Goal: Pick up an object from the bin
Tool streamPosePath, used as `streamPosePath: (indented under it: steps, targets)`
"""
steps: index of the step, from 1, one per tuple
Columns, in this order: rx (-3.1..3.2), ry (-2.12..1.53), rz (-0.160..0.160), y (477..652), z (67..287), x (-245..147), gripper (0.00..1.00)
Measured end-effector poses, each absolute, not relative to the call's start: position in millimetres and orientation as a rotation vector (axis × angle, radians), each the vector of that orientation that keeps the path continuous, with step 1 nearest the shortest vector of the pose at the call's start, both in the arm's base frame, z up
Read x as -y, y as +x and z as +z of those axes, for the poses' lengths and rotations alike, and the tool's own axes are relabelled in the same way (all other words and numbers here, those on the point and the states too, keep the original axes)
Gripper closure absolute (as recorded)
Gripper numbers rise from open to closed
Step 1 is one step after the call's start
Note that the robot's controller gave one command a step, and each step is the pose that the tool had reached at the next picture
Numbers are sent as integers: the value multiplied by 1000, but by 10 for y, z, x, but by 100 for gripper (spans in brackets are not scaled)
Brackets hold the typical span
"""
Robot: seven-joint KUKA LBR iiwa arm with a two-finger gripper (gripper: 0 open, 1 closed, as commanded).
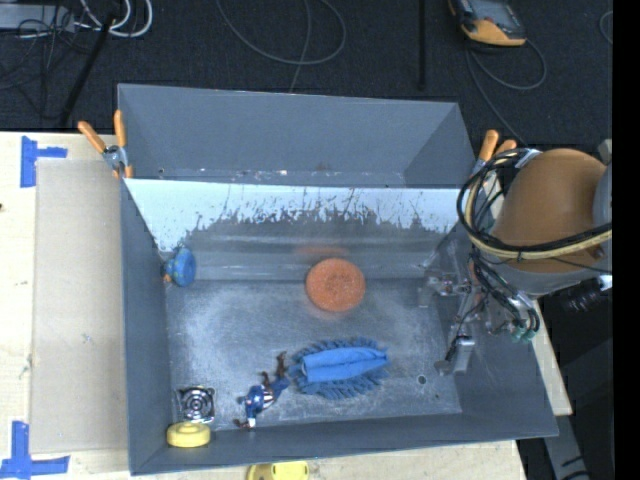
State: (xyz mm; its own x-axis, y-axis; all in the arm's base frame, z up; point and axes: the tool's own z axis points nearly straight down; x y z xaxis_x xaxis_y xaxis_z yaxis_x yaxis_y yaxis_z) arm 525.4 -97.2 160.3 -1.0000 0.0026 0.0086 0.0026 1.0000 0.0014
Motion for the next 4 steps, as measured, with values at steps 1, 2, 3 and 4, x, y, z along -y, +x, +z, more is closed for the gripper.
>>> streamPosePath:
  steps: [1,2,3,4]
  targets:
    - [3141,2,-1,5273,1645,967,0]
    - [3136,199,0,5227,1119,599,0]
    - [3137,182,-3,5081,1267,56,0]
    - [3114,406,-1,5045,1221,-143,0]
